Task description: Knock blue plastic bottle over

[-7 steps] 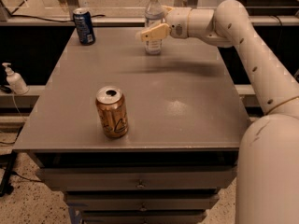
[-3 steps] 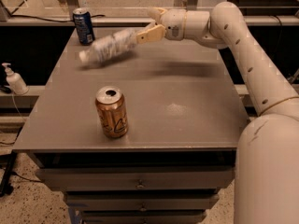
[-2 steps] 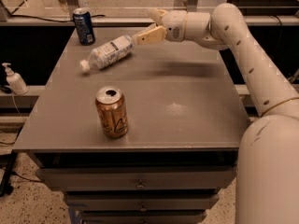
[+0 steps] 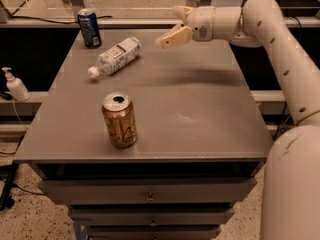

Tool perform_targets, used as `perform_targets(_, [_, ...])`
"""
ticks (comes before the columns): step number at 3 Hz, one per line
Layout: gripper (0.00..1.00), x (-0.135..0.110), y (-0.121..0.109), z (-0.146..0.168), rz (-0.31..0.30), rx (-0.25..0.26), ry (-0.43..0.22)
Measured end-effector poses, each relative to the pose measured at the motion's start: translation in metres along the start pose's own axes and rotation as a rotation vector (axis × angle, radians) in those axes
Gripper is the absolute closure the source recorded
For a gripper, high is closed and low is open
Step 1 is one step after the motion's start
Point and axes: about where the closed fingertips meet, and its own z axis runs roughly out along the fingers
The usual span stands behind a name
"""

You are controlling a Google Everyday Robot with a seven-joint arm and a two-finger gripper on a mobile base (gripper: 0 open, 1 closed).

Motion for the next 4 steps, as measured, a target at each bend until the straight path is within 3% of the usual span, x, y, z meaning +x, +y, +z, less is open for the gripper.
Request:
perform_targets(2, [0.00, -0.036, -0.011, -0.081, -0.215, 0.080, 0.219])
perform_targets(3, [0.00, -0.057, -0.013, -0.110, -0.273, 0.127, 0.265])
perform_targets(4, [0.00, -0.057, -0.013, -0.110, -0.273, 0.127, 0.265])
